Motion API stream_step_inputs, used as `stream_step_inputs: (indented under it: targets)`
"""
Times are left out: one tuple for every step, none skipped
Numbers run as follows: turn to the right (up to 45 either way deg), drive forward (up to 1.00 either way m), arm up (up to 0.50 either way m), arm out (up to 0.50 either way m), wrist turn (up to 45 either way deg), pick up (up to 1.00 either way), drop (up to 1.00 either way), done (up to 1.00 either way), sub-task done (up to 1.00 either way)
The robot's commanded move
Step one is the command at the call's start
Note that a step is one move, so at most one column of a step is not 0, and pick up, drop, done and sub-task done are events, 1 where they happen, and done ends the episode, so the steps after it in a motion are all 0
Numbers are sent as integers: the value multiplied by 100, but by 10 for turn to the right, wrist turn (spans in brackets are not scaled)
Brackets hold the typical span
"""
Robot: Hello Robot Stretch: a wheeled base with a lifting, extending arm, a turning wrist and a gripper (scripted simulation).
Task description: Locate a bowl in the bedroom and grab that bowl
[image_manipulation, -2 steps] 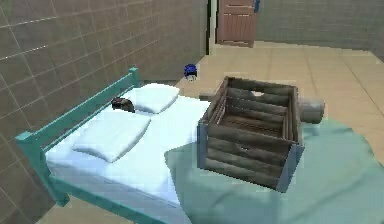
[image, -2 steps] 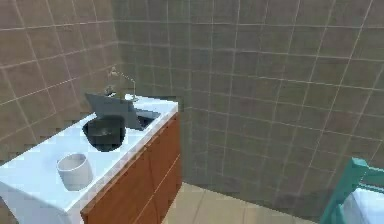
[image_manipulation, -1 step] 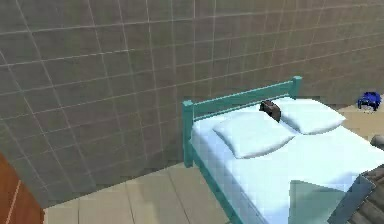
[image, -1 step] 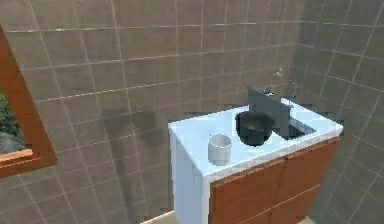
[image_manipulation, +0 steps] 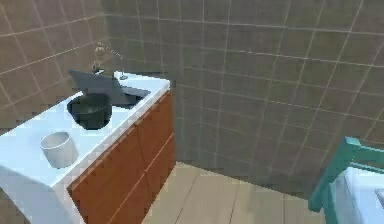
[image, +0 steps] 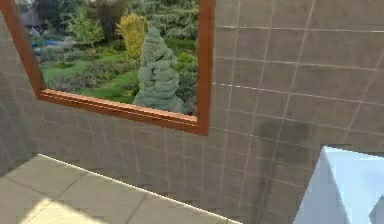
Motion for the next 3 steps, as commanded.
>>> stream_step_inputs:
  targets:
    - [-240,0,0,0,0,0,0,0,0]
    - [450,0,0,0,0,0,0,0,0]
    - [450,0,0,0,0,0,0,0,0]
